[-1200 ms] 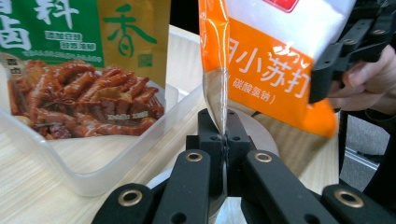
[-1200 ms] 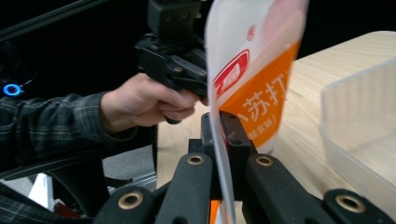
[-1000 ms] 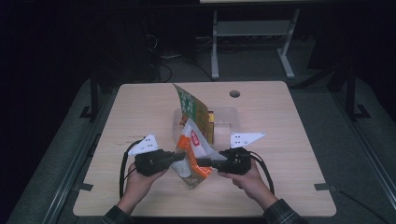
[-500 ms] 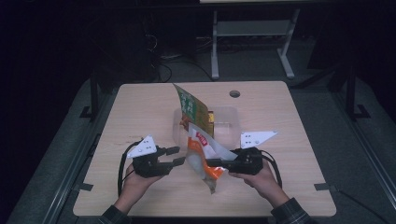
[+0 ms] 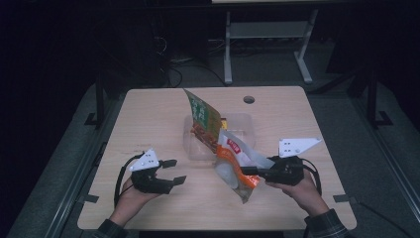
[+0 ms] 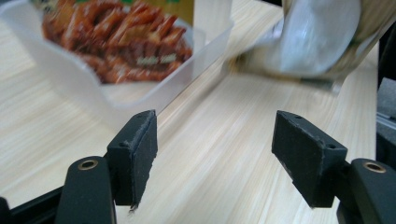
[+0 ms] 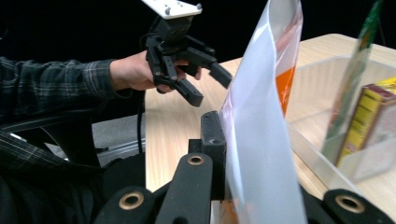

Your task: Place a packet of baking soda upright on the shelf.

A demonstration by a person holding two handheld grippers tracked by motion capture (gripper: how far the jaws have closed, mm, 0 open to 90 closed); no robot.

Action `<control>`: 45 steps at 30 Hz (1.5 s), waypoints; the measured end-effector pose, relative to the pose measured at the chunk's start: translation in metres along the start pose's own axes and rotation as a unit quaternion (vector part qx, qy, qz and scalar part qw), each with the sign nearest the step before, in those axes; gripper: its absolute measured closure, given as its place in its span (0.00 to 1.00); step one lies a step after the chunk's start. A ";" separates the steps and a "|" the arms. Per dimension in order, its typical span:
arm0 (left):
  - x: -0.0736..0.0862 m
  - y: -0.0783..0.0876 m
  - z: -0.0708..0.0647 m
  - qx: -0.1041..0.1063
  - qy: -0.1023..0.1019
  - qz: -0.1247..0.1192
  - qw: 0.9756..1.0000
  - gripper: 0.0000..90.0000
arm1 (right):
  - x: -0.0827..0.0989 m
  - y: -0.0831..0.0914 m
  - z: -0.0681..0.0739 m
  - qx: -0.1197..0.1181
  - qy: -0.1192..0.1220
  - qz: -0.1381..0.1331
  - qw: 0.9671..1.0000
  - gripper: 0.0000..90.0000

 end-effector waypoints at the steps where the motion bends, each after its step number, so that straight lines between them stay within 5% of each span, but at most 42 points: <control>1: 0.003 0.001 0.002 -0.002 0.005 0.002 1.000 0.33 | 0.000 0.003 -0.001 0.003 0.000 -0.001 1.000 1.00; 14: 0.025 0.010 0.025 -0.029 0.016 0.028 0.999 0.30 | -0.015 0.036 -0.016 0.042 0.005 -0.024 0.999 1.00; 26: 0.031 0.002 0.028 -0.039 0.010 0.042 0.998 0.23 | -0.024 0.061 -0.040 0.085 -0.004 -0.043 0.995 1.00; 45: 0.039 -0.005 0.030 -0.038 0.013 0.066 0.997 0.15 | -0.049 0.059 -0.098 0.131 -0.021 -0.067 0.989 1.00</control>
Point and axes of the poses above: each handheld gripper's, and its own axes: y roughly backward along the jaws, x roughly out of its underside, z roughly to its left, the point moved 10 cm from there along -y, roughly forward along the jaws, and after that the axes turned 15 degrees about -x, right-handed, at the moved point
